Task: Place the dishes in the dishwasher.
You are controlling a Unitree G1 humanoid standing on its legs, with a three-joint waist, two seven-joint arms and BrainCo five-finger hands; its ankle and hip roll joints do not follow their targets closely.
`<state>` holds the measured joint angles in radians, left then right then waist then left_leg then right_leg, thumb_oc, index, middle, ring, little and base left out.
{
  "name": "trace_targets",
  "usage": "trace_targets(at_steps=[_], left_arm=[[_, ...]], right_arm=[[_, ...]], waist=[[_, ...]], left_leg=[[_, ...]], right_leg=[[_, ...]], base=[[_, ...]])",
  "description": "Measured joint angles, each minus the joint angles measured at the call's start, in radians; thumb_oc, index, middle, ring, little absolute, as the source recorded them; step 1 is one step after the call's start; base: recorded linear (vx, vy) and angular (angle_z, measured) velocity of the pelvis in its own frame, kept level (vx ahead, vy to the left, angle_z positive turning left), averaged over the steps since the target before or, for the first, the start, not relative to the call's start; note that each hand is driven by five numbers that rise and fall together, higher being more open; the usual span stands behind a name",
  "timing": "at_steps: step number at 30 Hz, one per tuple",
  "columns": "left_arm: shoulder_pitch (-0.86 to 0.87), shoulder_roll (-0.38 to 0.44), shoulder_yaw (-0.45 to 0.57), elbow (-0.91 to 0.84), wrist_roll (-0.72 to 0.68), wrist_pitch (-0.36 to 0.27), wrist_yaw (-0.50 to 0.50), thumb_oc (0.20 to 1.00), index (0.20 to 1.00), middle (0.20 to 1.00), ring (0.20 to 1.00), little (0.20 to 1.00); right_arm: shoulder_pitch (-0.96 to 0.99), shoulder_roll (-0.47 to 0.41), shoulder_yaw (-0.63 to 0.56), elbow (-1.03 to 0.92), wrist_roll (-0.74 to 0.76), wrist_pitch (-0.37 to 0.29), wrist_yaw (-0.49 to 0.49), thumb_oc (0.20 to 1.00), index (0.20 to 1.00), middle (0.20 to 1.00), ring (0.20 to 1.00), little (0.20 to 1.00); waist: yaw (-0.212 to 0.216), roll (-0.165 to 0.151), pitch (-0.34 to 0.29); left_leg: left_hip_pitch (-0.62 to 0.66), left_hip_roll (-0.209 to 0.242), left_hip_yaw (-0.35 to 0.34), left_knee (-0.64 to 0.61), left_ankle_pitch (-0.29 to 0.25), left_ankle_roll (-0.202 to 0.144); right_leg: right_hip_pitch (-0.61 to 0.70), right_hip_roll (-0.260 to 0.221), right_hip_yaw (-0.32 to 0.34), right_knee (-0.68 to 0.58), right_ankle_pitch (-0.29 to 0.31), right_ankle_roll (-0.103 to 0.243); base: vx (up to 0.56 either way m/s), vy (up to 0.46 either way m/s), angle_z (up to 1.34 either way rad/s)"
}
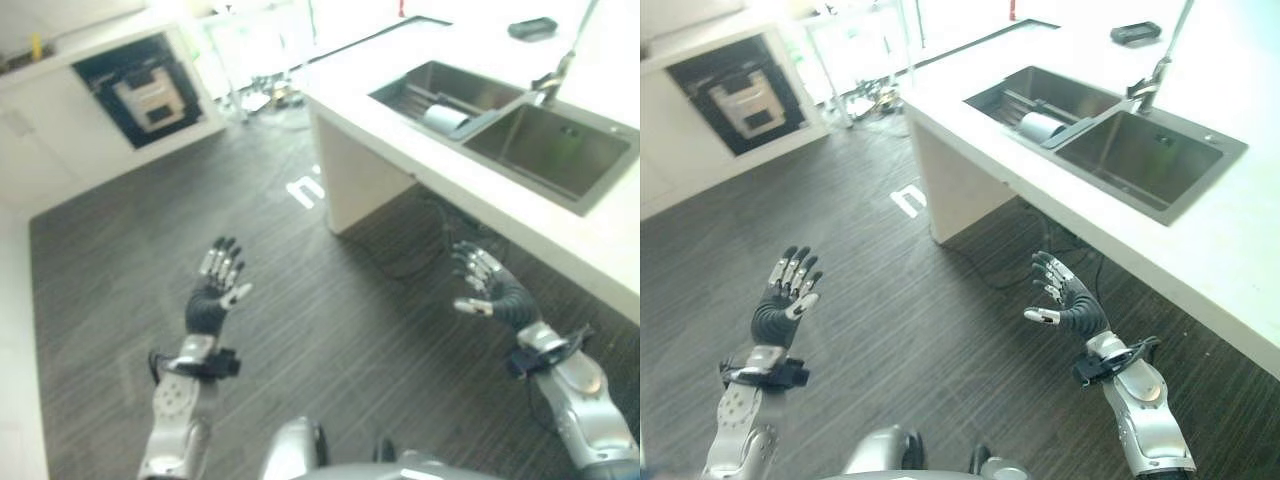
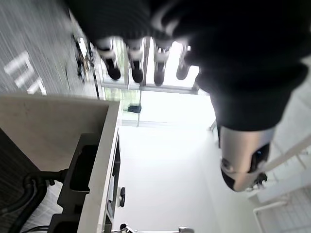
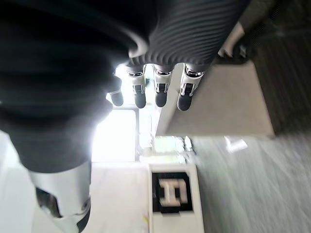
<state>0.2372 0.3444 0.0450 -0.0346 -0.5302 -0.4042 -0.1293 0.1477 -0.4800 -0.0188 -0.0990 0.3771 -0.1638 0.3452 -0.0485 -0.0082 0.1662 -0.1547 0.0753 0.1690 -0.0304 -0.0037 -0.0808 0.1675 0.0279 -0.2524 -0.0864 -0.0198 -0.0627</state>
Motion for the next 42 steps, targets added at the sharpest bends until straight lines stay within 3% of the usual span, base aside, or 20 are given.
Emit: trace_targets(at_steps=[4,7,8,10,15,17,19,20,21,23,25,26,28,30,33,35,37,38,40,42], left_arm=[[0.019,-0.013,0.008,-0.001,0.0,-0.029,-0.005,1.0,1.0,1.0,1.0,1.0],[0.035,-0.026,0.031,-0.001,0.0,-0.034,-0.007,1.0,1.0,1.0,1.0,1.0],[0.029,-0.021,0.045,-0.001,-0.006,-0.035,-0.004,1.0,1.0,1.0,1.0,1.0],[-0.001,0.007,0.045,-0.001,-0.019,-0.035,-0.002,1.0,1.0,1.0,1.0,1.0],[-0.103,0.028,0.044,-0.011,-0.027,-0.032,-0.034,1.0,1.0,1.0,1.0,1.0],[-0.093,0.026,0.047,-0.033,-0.04,-0.031,-0.056,1.0,1.0,1.0,1.0,1.0],[-0.089,0.025,0.054,-0.076,-0.04,-0.028,-0.073,1.0,1.0,1.0,1.0,1.0],[-0.082,0.025,0.055,-0.106,-0.04,-0.027,-0.077,1.0,1.0,1.0,1.0,1.0],[-0.081,0.029,0.054,-0.114,-0.04,-0.028,-0.079,1.0,1.0,1.0,1.0,1.0],[-0.085,0.034,0.052,-0.123,-0.039,-0.018,-0.07,1.0,1.0,1.0,1.0,1.0],[-0.09,0.037,0.06,-0.123,-0.039,-0.011,-0.058,1.0,1.0,1.0,1.0,1.0],[-0.089,0.035,0.062,-0.122,-0.039,-0.01,-0.055,1.0,1.0,1.0,1.0,1.0],[-0.07,0.021,0.073,-0.122,-0.038,-0.012,-0.023,1.0,1.0,1.0,1.0,1.0],[-0.068,0.021,0.071,-0.124,-0.031,-0.012,-0.009,1.0,1.0,1.0,1.0,1.0],[-0.092,0.027,0.06,-0.156,0.003,-0.012,0.017,1.0,1.0,1.0,1.0,1.0],[-0.088,0.025,0.062,-0.155,0.003,-0.011,0.019,1.0,1.0,1.0,1.0,1.0],[-0.073,0.018,0.062,-0.155,0.005,-0.009,0.018,1.0,1.0,1.0,1.0,1.0],[-0.077,0.004,0.034,-0.16,0.001,-0.013,0.031,1.0,1.0,1.0,1.0,1.0],[-0.021,-0.031,-0.036,-0.256,-0.019,-0.005,0.081,1.0,1.0,1.0,1.0,1.0],[-0.02,-0.004,-0.001,-0.297,-0.017,-0.035,0.07,1.0,1.0,1.0,1.0,1.0]], right_arm=[[0.066,-0.003,0.001,-0.037,0.0,0.001,0.026,1.0,1.0,1.0,1.0,1.0],[0.063,-0.041,0.002,-0.046,0.0,0.003,0.047,1.0,1.0,1.0,1.0,1.0],[0.064,-0.045,-0.001,-0.052,0.0,0.005,0.052,1.0,1.0,1.0,1.0,1.0],[0.065,-0.037,-0.003,-0.1,0.002,0.007,0.053,1.0,1.0,1.0,1.0,1.0],[0.106,0.051,-0.055,-0.191,0.037,0.012,0.043,1.0,1.0,1.0,1.0,1.0],[0.105,0.055,-0.063,-0.19,0.037,0.003,0.034,1.0,1.0,1.0,1.0,1.0],[0.096,0.055,-0.069,-0.198,0.037,0.0,0.024,1.0,1.0,1.0,1.0,1.0],[0.084,0.056,-0.065,-0.224,0.037,-0.001,0.015,1.0,1.0,1.0,1.0,1.0],[0.06,0.057,-0.042,-0.233,0.037,-0.009,0.01,1.0,1.0,1.0,1.0,1.0],[0.039,0.043,0.005,-0.233,0.035,-0.019,0.006,1.0,1.0,1.0,1.0,1.0],[0.043,0.003,0.005,-0.233,0.037,-0.019,-0.004,1.0,1.0,1.0,1.0,1.0],[0.056,-0.004,-0.02,-0.233,0.037,-0.019,-0.004,1.0,1.0,1.0,1.0,1.0],[0.052,-0.004,-0.079,-0.225,0.057,-0.02,-0.006,1.0,1.0,1.0,1.0,1.0],[0.046,-0.001,-0.072,-0.225,0.068,-0.021,-0.011,1.0,1.0,1.0,1.0,1.0],[0.042,0.001,-0.069,-0.229,0.069,-0.029,-0.037,1.0,1.0,1.0,1.0,1.0],[0.041,0.0,-0.068,-0.224,0.069,-0.03,-0.038,1.0,1.0,1.0,1.0,1.0],[0.034,0.003,-0.053,-0.217,0.069,-0.028,-0.048,1.0,1.0,1.0,1.0,1.0],[0.033,0.007,-0.059,-0.171,0.065,-0.059,-0.051,1.0,1.0,1.0,1.0,1.0],[0.043,0.06,-0.121,-0.098,0.051,-0.032,-0.112,1.0,1.0,1.0,1.0,1.0],[0.041,0.024,-0.106,-0.187,0.055,-0.079,-0.138,1.0,1.0,1.0,1.0,1.0]], waist=[[0.041,-0.009,0.003],[0.091,0.015,0.001],[0.082,-0.005,0.0],[0.083,-0.035,0.003],[0.087,-0.077,0.002],[0.091,-0.075,0.003],[0.093,-0.074,0.005],[0.099,-0.052,0.019],[0.096,-0.034,0.023],[0.083,-0.033,0.021],[0.078,-0.043,0.016],[0.074,-0.046,0.015],[0.057,-0.043,0.016],[0.046,-0.033,0.016],[0.045,-0.021,-0.009],[0.044,-0.042,-0.021],[0.054,-0.054,-0.004],[0.048,-0.031,-0.002],[0.074,0.004,-0.019],[0.034,-0.006,-0.044]], left_leg=[[0.0,-0.01,-0.125,-0.066,0.089,-0.03],[0.009,0.017,-0.154,-0.064,0.108,0.001],[0.025,-0.009,-0.104,-0.043,0.176,0.033],[0.057,-0.058,-0.053,-0.04,0.182,0.058],[0.131,-0.145,-0.054,-0.049,0.111,0.182],[0.144,-0.155,-0.061,-0.049,0.106,0.197],[0.161,-0.167,-0.064,-0.036,0.083,0.228],[0.19,-0.16,-0.053,-0.043,0.07,0.239],[0.218,-0.159,-0.041,-0.057,0.062,0.245],[0.23,-0.167,-0.032,-0.057,0.04,0.232],[0.232,-0.169,-0.036,-0.056,0.016,0.2],[0.236,-0.173,-0.029,-0.056,0.005,0.187],[0.276,-0.193,0.031,-0.056,-0.013,0.188],[0.314,-0.193,0.047,-0.056,-0.037,0.188],[0.346,-0.165,0.042,-0.054,-0.06,0.174],[0.35,-0.181,0.025,-0.048,-0.072,0.155],[0.278,-0.179,0.018,0.104,-0.134,0.118],[0.264,-0.132,-0.001,0.078,-0.122,0.079],[0.29,-0.073,0.104,0.107,-0.173,0.094],[0.286,-0.067,0.127,0.137,-0.184,0.076]], right_leg=[[0.074,-0.002,0.104,-0.001,-0.064,0.037],[0.125,-0.038,0.169,-0.001,-0.099,0.091],[0.148,-0.079,0.17,0.007,-0.118,0.122],[0.147,-0.14,0.148,0.062,-0.119,0.146],[0.096,-0.217,0.098,0.215,-0.089,0.238],[0.041,-0.234,0.09,0.337,-0.085,0.239],[-0.037,-0.246,0.126,0.511,-0.045,0.291],[-0.152,-0.261,0.149,0.727,0.035,0.31],[-0.281,-0.276,0.136,0.897,0.013,0.316],[-0.374,-0.249,0.075,0.801,-0.082,0.264],[-0.417,-0.131,0.025,0.529,-0.128,0.2],[-0.417,-0.103,-0.017,0.411,-0.111,0.183],[-0.432,-0.161,-0.183,0.259,-0.013,0.195],[-0.435,-0.206,-0.199,0.28,0.019,0.185],[-0.352,-0.184,-0.166,0.273,0.034,0.168],[-0.27,-0.167,-0.144,0.197,0.101,0.091],[-0.224,-0.179,-0.133,0.132,0.129,0.061],[-0.212,-0.159,-0.12,0.147,0.076,0.111],[-0.25,-0.142,-0.099,0.383,-0.126,0.093],[-0.276,-0.131,-0.095,0.394,-0.128,0.07]], base=[[0.27,0.188,-0.33],[0.23,0.275,-0.8],[0.22,0.298,-0.46],[0.22,0.259,-0.33],[0.21,0.278,0.06],[0.18,0.322,0.13],[0.19,0.348,-0.03],[0.16,0.182,-0.2],[0.14,0.083,-0.15],[0.23,0.022,0.0],[0.27,-0.074,-0.07],[0.19,-0.11,-0.19],[0.18,-0.172,-0.44],[0.17,-0.165,-0.43],[0.03,-0.022,-0.29],[0.0,0.0,-0.03],[0.5,-0.544,-0.03],[0.56,-0.651,0.25],[0.12,-0.225,-0.37],[0.1,-0.209,-0.67]])
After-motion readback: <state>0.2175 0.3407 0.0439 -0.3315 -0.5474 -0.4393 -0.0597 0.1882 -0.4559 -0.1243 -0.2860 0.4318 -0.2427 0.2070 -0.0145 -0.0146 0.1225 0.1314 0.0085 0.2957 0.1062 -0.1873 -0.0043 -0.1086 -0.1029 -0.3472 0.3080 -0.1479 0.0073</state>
